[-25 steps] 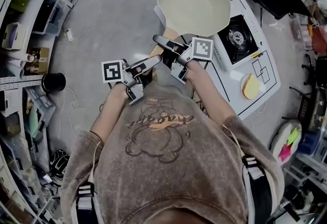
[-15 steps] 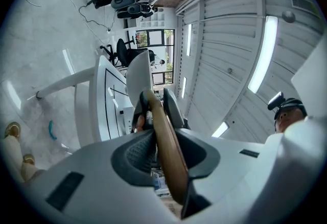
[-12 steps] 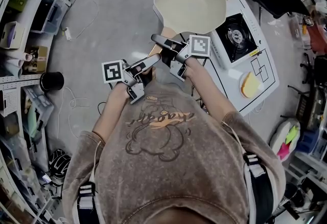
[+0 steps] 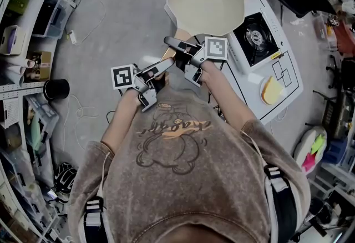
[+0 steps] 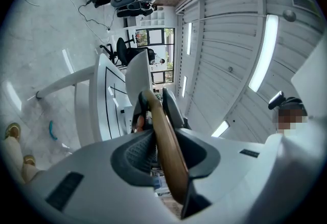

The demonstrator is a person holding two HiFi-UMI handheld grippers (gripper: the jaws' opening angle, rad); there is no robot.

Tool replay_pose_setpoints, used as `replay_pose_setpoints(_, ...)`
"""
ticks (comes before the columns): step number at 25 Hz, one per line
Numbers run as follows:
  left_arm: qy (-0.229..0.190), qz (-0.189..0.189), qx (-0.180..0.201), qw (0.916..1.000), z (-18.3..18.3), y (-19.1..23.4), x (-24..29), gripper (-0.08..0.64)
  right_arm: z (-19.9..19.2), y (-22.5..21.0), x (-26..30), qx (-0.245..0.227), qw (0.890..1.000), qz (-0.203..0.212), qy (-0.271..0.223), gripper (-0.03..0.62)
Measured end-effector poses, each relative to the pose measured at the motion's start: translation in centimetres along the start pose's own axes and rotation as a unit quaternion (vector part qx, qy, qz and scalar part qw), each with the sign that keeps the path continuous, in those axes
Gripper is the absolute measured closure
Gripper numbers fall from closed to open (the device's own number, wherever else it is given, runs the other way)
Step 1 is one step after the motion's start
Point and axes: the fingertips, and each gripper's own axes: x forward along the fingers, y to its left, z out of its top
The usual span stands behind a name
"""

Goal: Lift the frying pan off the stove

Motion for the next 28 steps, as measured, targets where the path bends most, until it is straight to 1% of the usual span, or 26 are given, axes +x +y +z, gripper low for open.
replay_pose_setpoints(4,0.001,0.0,0.0,1.0,-0.06,0.03,0.04,0.44,0.02,-0.23,-0.15,-0.001,1.0,-0.006,-0.001,0.456)
replay_pose_setpoints(9,0.002,0.0,-0.003,1.0,-0.06,0.03,0.07,0.44,-0.09,-0.18,-0.11,0.011,1.0,-0.007,-0.002,0.456)
replay_pose_setpoints(16,0.0,-0.002,-0.003,1.0,-0.04,0.02,0.07,0.44,-0.03,-0.06,-0.04,0.004,1.0,-0.003,0.001,0.456)
replay_pose_setpoints(19,0.0,-0.001,-0.004,1.0,-0.03,0.06,0.04,0.44,0.04,-0.3,-0.1,-0.002,1.0,-0.007,0.002,0.456)
replay_pose_setpoints(28,-0.003,-0.003,-0.006,1.0,0.0,0.03,0.12,0.44,0.09,-0.39,-0.17,0.002,1.0,-0.013,0.0,0.456)
